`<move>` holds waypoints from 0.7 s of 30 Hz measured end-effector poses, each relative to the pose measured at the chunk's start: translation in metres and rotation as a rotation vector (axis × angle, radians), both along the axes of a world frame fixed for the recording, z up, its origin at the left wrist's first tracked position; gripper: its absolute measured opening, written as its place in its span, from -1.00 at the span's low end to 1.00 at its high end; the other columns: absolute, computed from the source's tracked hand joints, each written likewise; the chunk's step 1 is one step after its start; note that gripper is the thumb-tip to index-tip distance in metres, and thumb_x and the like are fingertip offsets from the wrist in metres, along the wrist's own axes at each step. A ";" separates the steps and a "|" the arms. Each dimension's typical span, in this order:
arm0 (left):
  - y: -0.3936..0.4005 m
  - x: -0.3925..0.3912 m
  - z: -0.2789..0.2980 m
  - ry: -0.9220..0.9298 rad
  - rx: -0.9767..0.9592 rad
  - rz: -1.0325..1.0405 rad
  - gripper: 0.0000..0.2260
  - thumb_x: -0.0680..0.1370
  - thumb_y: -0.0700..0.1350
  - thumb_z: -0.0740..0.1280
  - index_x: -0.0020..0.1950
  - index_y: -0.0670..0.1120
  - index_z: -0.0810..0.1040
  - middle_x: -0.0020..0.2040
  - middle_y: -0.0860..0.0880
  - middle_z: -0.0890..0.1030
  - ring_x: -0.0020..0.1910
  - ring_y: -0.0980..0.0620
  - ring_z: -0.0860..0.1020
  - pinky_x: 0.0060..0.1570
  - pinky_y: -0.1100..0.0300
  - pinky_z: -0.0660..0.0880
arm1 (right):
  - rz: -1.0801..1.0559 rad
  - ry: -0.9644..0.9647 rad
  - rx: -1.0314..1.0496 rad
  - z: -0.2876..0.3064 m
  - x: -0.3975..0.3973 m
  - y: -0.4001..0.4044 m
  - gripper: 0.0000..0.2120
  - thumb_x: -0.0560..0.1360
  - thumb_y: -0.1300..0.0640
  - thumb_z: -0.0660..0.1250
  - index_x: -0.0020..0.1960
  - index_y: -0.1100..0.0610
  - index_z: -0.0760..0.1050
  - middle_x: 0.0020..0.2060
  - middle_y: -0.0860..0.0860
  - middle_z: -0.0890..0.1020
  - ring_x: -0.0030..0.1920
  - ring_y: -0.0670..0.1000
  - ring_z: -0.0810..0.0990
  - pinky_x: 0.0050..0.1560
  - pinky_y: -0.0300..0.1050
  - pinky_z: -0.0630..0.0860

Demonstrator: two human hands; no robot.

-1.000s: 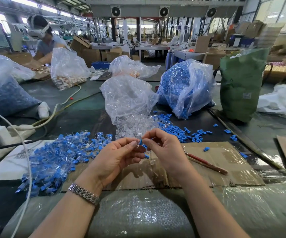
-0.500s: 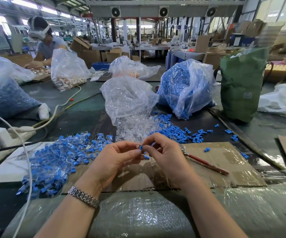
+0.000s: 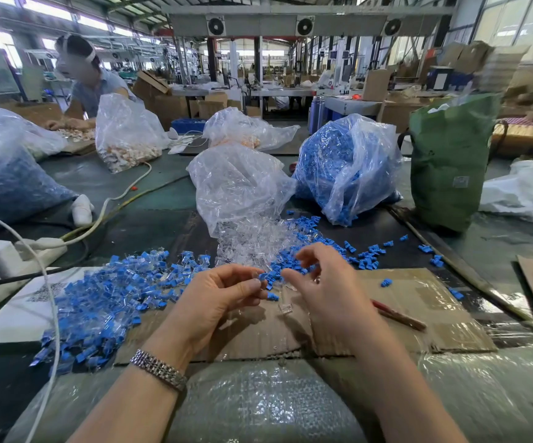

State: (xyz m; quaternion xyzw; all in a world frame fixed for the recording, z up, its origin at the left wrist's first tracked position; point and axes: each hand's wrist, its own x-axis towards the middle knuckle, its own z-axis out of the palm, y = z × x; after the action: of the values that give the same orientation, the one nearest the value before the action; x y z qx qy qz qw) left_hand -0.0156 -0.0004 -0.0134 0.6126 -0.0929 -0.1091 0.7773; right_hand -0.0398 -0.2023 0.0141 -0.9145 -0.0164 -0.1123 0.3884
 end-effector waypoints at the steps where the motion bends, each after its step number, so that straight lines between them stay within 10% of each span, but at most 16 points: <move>1: 0.000 0.001 0.000 0.002 -0.011 0.006 -0.78 0.39 -0.21 0.51 0.02 -0.15 0.74 0.01 -0.30 0.70 -0.03 -0.16 0.70 0.01 0.09 0.67 | -0.108 0.064 -0.246 0.003 -0.002 -0.007 -0.55 0.50 -0.24 0.38 0.26 -0.02 0.43 0.15 -0.08 0.49 0.18 -0.07 0.47 0.21 -0.08 0.48; 4: 0.001 0.002 0.000 0.013 -0.044 0.006 -0.79 0.39 -0.24 0.51 0.01 -0.17 0.74 0.01 -0.30 0.70 -0.04 -0.16 0.71 -0.05 0.13 0.66 | -0.281 0.334 -0.628 0.005 -0.012 -0.025 -0.40 0.49 -0.31 0.35 0.33 0.07 0.39 0.28 0.08 0.44 0.33 0.14 0.39 0.30 0.16 0.39; 9: 0.002 0.002 0.003 0.056 -0.074 0.015 -0.81 0.38 -0.25 0.50 -0.01 -0.19 0.74 0.05 -0.31 0.70 -0.05 -0.14 0.71 -0.09 0.17 0.65 | -0.195 0.322 -0.701 0.008 -0.014 -0.028 -0.80 0.56 -0.05 0.28 -0.11 0.07 0.44 -0.02 0.07 0.57 -0.02 0.08 0.51 0.03 0.00 0.48; 14: 0.006 0.005 0.004 0.088 -0.169 0.039 -0.78 0.40 -0.24 0.51 0.04 -0.20 0.72 0.11 -0.29 0.69 0.01 -0.14 0.71 -0.10 0.18 0.64 | 0.001 0.377 -0.210 0.023 -0.007 -0.023 -0.74 0.56 0.04 0.30 -0.28 0.10 0.45 -0.43 -0.01 0.50 -0.46 -0.06 0.50 -0.39 -0.14 0.48; 21: 0.009 0.009 0.001 0.059 -0.222 0.007 -0.64 0.32 -0.13 0.65 0.08 -0.13 0.73 0.12 -0.20 0.71 0.10 -0.10 0.69 0.04 0.14 0.63 | 0.393 0.617 0.072 0.045 -0.006 0.011 -0.84 0.62 0.14 0.30 -0.10 0.19 0.51 -0.33 0.04 0.56 -0.30 0.01 0.64 0.01 0.15 0.68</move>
State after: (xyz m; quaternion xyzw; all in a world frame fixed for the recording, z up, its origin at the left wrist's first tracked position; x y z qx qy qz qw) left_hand -0.0065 0.0089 -0.0123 0.5195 -0.0794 -0.1131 0.8432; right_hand -0.0461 -0.1913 0.0594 -0.8704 -0.0699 0.2451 0.4212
